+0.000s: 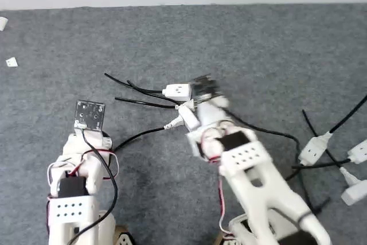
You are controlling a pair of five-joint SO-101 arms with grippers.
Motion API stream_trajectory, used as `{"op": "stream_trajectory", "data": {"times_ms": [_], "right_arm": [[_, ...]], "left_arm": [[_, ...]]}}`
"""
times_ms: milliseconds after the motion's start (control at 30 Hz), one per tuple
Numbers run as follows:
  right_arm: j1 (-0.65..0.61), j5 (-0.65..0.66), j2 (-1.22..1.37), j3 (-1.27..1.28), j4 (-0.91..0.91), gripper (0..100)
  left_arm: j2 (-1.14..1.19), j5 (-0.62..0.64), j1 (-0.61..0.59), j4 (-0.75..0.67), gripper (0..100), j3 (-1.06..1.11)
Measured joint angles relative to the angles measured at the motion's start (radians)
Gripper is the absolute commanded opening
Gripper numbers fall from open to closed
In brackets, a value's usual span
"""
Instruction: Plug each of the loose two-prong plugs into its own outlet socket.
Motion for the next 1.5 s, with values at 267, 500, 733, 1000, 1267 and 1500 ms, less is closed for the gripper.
{"op": "stream_trajectory", "data": {"times_ms": [267, 500, 733, 1000, 1267, 1500], "right_arm": [[-0.023, 0.164, 0.358, -0.256, -0.009, 28.8], [-0.023, 0.232, 0.640, -0.496, 0.046, 15.4], [-0.003, 0.236, 0.750, -0.649, 0.121, 0.9], [0.127, 0.110, 0.723, -0.654, 0.150, 0.9], [0.476, -0.074, 0.491, -0.545, 0.196, 0.9], [0.741, -0.164, 0.408, -0.405, 0.167, 1.5]], "left_arm": [[0.008, 0.000, 0.000, -0.005, 3, -0.006], [0.008, 0.000, 0.000, -0.005, 3, -0.006], [0.008, 0.000, 0.000, -0.005, 3, -0.006], [0.017, 0.000, 0.000, -0.057, 3, -0.006], [0.258, 0.000, 0.000, -0.140, 3, -0.081], [0.505, 0.000, 0.002, -0.150, 3, -0.210]]}}
